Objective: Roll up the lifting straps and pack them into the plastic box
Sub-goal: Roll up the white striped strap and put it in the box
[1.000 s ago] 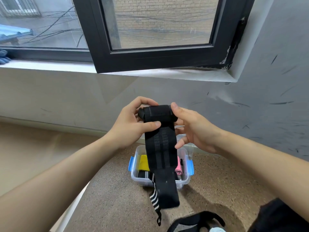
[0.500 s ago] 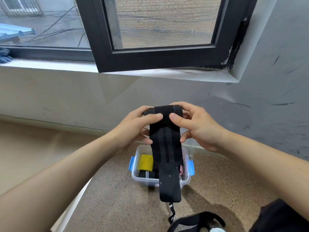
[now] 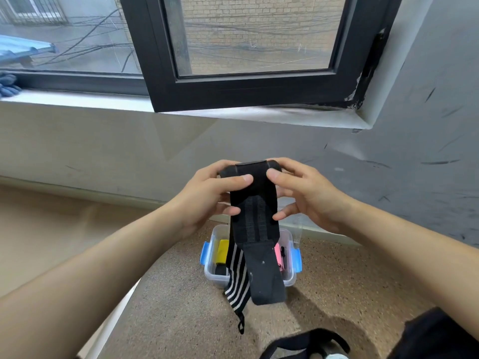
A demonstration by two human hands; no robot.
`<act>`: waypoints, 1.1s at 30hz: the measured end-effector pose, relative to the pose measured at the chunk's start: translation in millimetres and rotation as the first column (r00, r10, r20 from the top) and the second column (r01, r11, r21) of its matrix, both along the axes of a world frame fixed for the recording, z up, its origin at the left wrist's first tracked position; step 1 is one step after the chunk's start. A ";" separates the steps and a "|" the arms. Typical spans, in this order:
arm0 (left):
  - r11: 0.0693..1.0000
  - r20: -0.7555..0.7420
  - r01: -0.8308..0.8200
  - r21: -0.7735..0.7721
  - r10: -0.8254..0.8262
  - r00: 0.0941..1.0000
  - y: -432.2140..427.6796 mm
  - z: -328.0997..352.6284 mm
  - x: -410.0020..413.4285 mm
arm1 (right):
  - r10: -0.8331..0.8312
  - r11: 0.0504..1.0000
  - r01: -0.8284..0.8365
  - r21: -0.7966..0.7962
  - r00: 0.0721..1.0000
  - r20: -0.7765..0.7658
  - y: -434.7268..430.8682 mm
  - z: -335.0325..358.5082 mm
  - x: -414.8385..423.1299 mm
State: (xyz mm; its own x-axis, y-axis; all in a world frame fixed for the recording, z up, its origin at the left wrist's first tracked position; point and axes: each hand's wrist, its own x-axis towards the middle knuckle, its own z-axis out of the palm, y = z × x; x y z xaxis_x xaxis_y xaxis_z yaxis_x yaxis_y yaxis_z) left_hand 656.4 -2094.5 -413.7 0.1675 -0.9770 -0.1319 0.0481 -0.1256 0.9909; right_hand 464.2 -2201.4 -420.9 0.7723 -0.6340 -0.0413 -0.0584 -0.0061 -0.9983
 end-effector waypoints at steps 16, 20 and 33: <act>0.992 0.119 0.047 -0.113 -0.034 0.992 1.1 -2.7 1.1 | -0.028 0.992 0.029 -0.121 0.999 0.016 1.3 -0.1 -1.5; 0.998 0.122 0.064 -0.011 -0.062 0.991 1.3 -2.3 0.5 | -0.022 0.993 0.032 -0.116 0.997 0.079 -1.2 -1.7 -2.7; 0.997 0.093 -0.010 -0.082 0.018 0.995 0.5 -4.8 4.1 | 0.023 0.975 -0.018 -0.220 1.000 0.018 -2.8 -2.9 -2.8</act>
State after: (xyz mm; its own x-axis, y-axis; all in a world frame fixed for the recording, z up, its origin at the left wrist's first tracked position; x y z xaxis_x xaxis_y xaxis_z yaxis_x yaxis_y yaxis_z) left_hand 660.5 -2094.0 -418.4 0.1894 -0.9813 -0.0350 -0.0443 -0.0441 0.9980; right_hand 461.5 -2204.2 -423.8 0.7843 -0.6100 0.1128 -0.0360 -0.2263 -0.9734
